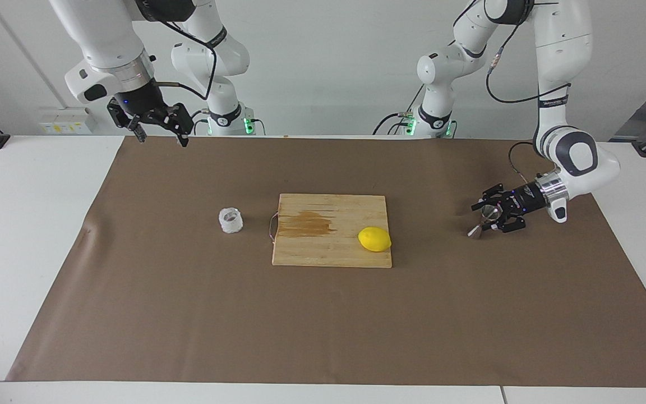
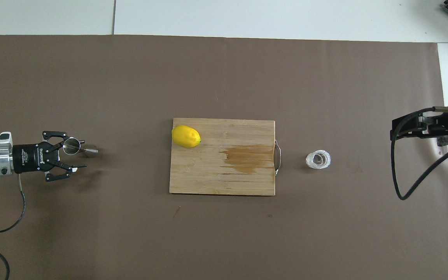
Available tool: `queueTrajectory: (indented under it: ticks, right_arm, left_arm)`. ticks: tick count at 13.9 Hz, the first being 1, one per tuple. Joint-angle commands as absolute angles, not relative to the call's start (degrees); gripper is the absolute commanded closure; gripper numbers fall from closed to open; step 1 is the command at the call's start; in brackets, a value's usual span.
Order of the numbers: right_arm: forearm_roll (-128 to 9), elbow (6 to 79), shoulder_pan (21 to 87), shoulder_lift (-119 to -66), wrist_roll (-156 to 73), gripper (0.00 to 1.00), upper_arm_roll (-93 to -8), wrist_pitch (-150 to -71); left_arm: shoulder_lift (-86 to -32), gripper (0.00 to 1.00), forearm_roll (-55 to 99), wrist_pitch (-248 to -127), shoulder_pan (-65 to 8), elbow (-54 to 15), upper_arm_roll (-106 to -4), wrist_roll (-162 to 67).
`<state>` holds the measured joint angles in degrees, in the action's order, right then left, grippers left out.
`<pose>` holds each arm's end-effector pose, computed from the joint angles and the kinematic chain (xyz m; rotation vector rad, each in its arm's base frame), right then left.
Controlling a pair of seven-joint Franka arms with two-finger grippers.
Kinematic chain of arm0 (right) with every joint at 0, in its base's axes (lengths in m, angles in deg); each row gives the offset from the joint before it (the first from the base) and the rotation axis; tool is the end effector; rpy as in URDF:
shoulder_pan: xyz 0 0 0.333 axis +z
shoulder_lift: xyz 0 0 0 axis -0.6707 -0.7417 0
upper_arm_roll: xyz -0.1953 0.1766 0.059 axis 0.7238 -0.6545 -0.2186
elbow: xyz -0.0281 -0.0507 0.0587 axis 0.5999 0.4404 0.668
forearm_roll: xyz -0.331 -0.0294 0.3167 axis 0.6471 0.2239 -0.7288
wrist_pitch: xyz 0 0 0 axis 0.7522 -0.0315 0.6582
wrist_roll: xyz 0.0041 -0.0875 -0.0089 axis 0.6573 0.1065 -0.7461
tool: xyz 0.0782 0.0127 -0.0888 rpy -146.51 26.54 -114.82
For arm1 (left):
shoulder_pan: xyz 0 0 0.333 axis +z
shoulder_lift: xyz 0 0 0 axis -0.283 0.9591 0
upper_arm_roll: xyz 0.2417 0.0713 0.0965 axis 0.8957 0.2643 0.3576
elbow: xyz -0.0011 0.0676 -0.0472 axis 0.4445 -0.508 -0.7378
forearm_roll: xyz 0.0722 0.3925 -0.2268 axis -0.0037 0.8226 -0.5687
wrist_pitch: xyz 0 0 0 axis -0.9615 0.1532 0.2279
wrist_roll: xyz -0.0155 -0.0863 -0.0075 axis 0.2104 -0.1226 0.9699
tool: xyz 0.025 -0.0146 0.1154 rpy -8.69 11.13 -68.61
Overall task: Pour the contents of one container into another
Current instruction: 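Reach the left gripper to the metal jigger and close around it, then lift the metal jigger with the left gripper and carry it over the board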
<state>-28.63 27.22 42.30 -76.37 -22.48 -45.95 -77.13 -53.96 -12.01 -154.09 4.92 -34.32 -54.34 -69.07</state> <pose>0.6051 0.0310 0.5825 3.1227 -0.2192 -0.0946 0.5464 0.1049 0.1699 1.5448 1.5858 -0.8104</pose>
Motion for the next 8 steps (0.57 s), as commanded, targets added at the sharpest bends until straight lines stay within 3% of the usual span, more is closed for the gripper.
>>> queueTrajectory:
  ticks: [1, 3, 8]
  right_arm:
    - [-28.98, 28.59, 41.15, -75.09, -23.94, 0.00, -46.63, -77.11]
    - [-28.98, 28.59, 41.15, -75.09, -23.94, 0.00, -46.63, -77.02]
    - [-28.98, 28.59, 41.15, -75.09, -23.94, 0.00, -46.63, -77.11]
  left_arm:
    - [-55.95, 0.35, -13.41, -154.95, 4.22, -36.47, -53.86, -69.49]
    - [-55.95, 0.39, -13.50, -154.78, 4.22, -36.47, -53.86, -69.49]
    - [-55.95, 0.61, -13.85, -154.78, 4.22, -36.47, -53.86, -69.58]
